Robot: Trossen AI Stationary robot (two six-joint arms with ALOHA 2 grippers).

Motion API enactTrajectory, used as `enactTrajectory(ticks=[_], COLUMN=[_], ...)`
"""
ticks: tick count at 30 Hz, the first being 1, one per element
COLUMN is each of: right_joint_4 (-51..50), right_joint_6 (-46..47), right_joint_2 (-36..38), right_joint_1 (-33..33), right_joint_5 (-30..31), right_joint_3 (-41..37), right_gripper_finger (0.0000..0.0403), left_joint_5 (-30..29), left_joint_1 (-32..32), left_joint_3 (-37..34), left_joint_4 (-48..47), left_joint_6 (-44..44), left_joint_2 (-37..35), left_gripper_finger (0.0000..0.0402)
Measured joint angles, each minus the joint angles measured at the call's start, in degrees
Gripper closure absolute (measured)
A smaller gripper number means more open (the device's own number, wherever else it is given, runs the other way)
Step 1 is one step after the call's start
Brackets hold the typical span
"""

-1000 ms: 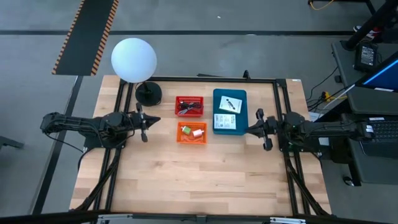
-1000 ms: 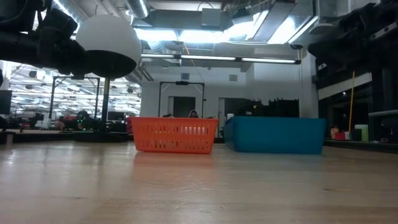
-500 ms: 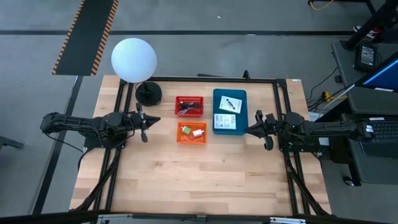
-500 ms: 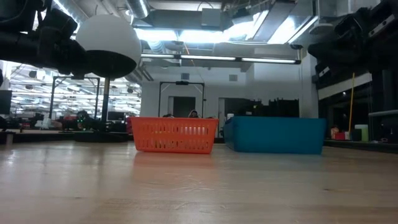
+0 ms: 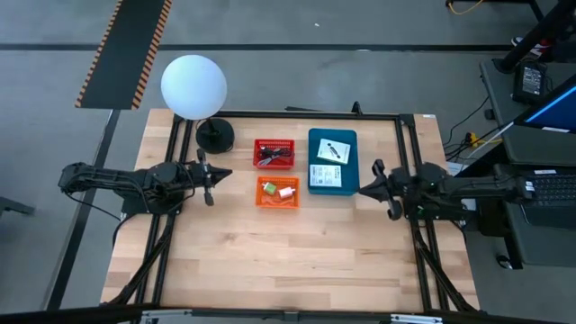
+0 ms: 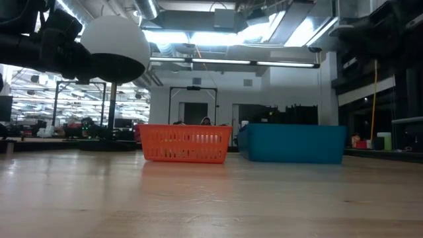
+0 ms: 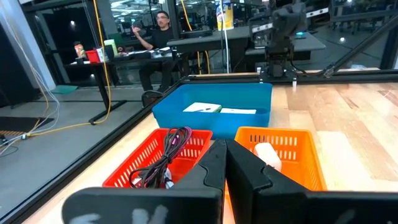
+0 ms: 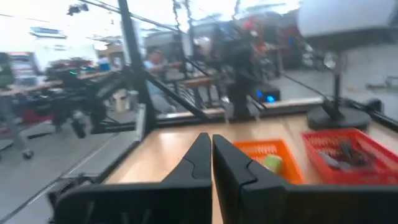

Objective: Pick and place items into bin
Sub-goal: Return to Home Position

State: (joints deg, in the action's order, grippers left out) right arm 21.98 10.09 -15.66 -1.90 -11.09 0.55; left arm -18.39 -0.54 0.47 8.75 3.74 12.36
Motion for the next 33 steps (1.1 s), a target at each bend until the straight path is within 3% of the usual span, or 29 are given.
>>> enactTrajectory(ticks=[14,33], right_joint_4=[-11.5,-14.2], right_joint_6=[-4.5,-4.6], right_joint_2=[13.0,13.2], right_joint_1=[3.7,3.7], right_joint_5=[0.0,0.0], right_joint_3=[0.0,0.0], right_gripper_finger=[0.0402,0.0402], left_joint_5=[0.0,0.0], left_joint_1=[0.0,0.0], left_joint_3=[0.0,0.0], left_joint_4=[0.0,0.0], left_joint_6=[0.0,0.0], left_joint_2=[0.0,0.0], left_gripper_finger=[0.0396,0.0399])
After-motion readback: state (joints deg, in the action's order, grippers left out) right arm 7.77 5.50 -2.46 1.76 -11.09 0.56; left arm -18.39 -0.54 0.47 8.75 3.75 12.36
